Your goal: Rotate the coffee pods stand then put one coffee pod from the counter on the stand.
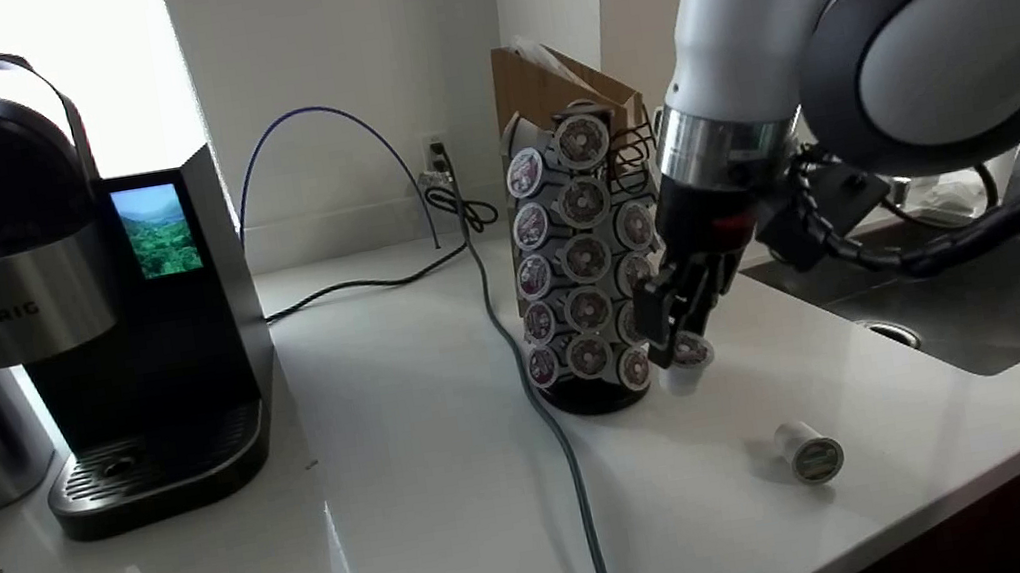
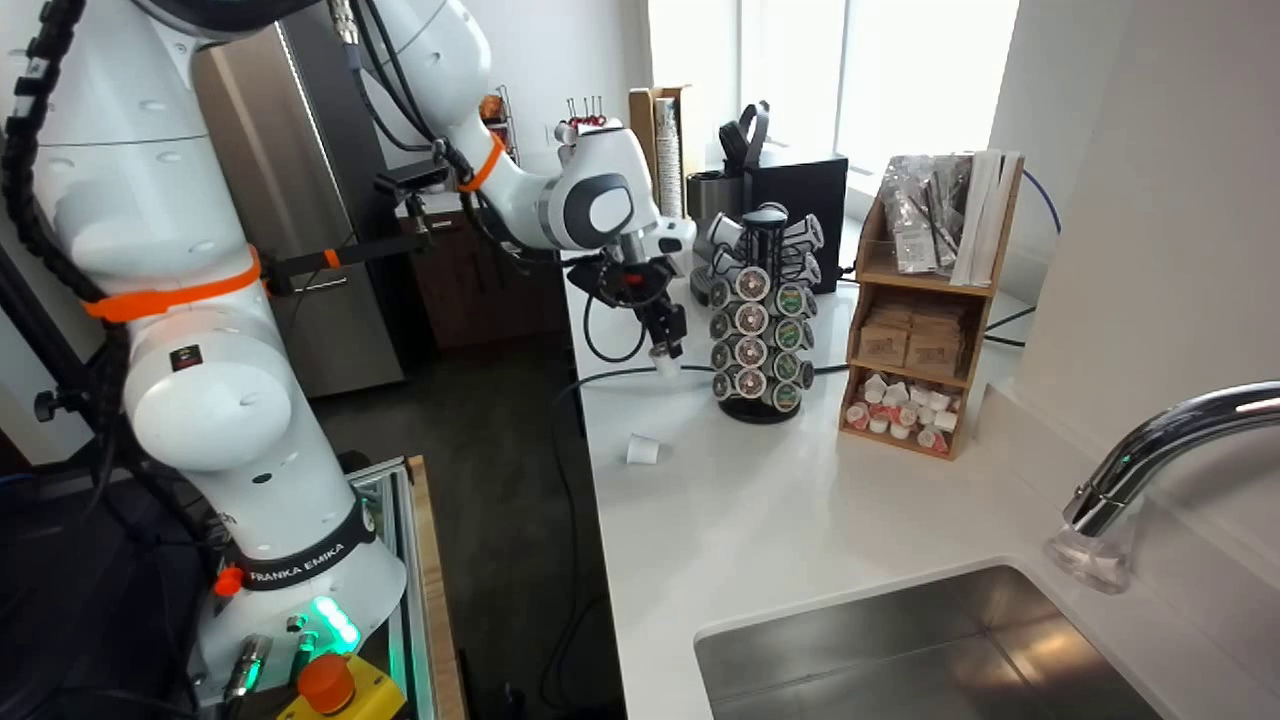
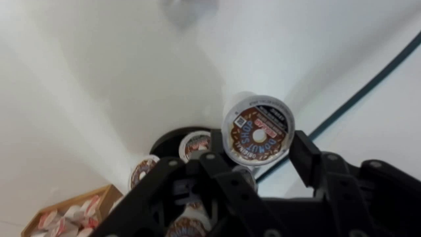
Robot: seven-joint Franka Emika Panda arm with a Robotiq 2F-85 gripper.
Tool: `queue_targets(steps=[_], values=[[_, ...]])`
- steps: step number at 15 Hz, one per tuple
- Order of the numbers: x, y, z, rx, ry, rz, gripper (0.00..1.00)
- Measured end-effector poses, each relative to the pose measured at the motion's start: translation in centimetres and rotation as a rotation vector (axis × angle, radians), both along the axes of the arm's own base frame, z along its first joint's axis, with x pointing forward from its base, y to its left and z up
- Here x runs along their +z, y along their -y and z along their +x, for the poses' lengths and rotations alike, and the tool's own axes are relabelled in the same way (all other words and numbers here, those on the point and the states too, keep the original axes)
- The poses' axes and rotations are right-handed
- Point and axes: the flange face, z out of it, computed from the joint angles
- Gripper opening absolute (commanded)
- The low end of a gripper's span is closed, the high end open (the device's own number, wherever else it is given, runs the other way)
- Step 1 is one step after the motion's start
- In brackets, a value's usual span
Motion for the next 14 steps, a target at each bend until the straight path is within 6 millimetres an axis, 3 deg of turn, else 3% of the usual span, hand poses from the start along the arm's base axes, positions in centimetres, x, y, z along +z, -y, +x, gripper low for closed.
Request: queue_targets(steps=[4, 7, 11, 14], values=[[6.2, -3.2, -2.0, 0.020, 0.124, -0.030, 0.29], [9.5, -4.4, -3.6, 0.017, 0.186, -0.050, 0.29], [13.1, -4.6, -5.6, 0.065, 0.293, -0.121, 0.29], [14.8, -3.9, -6.9, 0.090, 0.353, -0.176, 0.29]])
